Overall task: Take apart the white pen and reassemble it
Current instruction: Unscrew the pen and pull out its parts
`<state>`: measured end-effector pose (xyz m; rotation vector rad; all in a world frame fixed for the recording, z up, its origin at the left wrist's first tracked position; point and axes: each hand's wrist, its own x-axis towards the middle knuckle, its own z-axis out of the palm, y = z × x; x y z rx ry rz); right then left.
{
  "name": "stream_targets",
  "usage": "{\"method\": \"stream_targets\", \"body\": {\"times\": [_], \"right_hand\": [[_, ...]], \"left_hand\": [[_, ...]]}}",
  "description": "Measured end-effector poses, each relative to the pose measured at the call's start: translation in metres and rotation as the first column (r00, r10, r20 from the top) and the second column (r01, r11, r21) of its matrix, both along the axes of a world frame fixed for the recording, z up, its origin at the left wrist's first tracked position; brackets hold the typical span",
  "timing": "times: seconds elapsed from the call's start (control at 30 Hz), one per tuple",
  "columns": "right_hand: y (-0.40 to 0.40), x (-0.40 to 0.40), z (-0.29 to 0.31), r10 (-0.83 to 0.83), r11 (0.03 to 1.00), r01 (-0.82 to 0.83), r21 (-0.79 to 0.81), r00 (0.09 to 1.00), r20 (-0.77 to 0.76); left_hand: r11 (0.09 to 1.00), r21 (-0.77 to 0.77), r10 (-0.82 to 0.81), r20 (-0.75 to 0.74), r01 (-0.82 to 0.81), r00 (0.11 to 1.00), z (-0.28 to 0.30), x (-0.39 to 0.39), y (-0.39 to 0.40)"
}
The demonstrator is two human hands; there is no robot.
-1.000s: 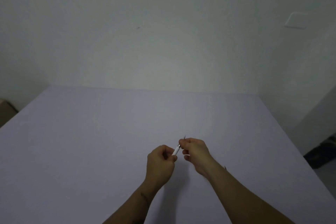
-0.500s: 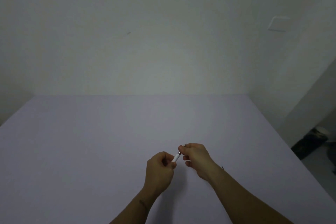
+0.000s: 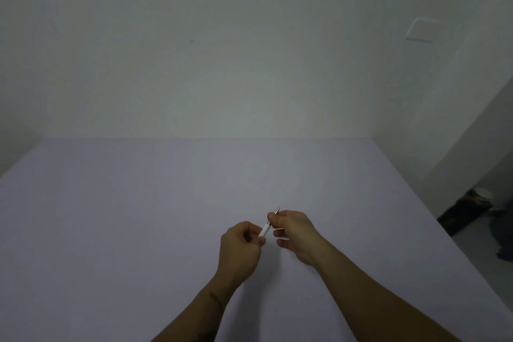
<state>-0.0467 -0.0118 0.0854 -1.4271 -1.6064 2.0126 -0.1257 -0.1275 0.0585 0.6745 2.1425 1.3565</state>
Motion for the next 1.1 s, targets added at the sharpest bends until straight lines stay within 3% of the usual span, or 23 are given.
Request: {"method": "stream_targets", "body": {"times": [0.2, 0.8, 1.1], "right_hand": [[-0.0048, -0.0038, -0.0003, 0.027, 0.997, -0.025, 0.076, 0.999, -0.019], [-0.0046, 0.0056, 0.0071, -0.003, 1.0, -0.001, -0.029, 0.994, -0.11], [-0.0066, 0.0035, 0.0032, -0.034, 0.998, 0.036, 0.048, 0.999, -0.041]], "left_hand": [[1.0, -0.007, 0.0, 0.005, 0.0, 1.0, 0.0001, -0.003, -0.0061], [1.0, -0.006, 0.012, -0.029, -0.013, 0.999, 0.0024, 0.002, -0.0041], [1.0, 0.002, 0.013, -0.014, -0.013, 1.0, 0.0011, 0.0032, -0.0062]]}}
